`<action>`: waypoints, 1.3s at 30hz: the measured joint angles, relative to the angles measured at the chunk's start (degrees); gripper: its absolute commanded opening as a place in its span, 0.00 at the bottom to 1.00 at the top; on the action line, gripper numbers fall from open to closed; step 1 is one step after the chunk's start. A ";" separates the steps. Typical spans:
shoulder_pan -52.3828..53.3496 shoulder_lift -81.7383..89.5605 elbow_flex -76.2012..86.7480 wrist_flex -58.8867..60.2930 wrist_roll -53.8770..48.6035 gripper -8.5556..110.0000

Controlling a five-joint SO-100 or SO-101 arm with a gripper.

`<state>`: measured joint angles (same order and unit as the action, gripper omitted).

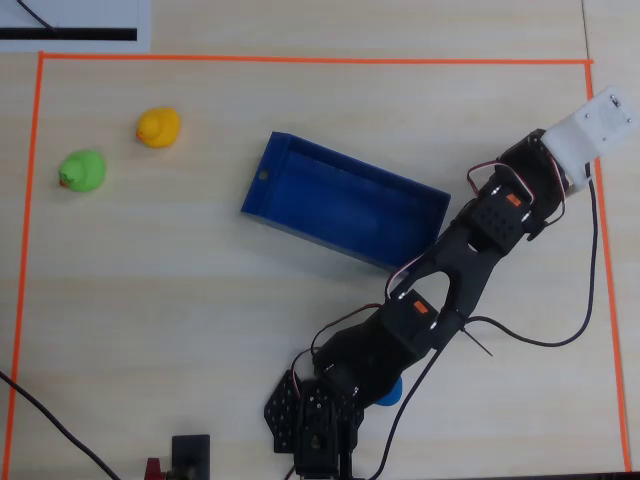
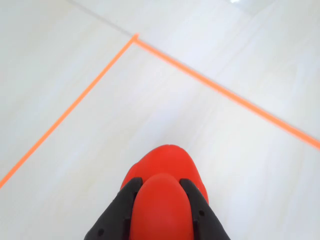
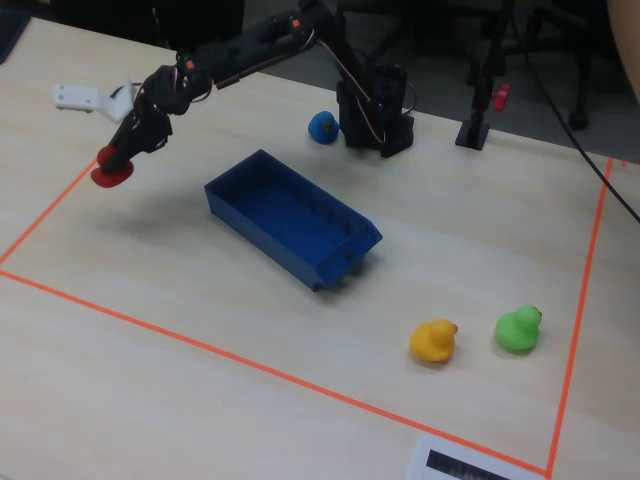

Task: Grasp red duck and put it into box.

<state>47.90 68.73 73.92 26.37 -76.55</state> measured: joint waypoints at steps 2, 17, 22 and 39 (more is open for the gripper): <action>-0.62 4.22 2.64 3.25 0.26 0.07; -11.43 39.81 21.01 29.36 5.01 0.07; -17.84 48.52 23.99 38.85 4.92 0.07; -25.75 50.36 28.83 54.14 -2.55 0.07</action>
<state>22.15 119.09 102.74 80.51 -79.10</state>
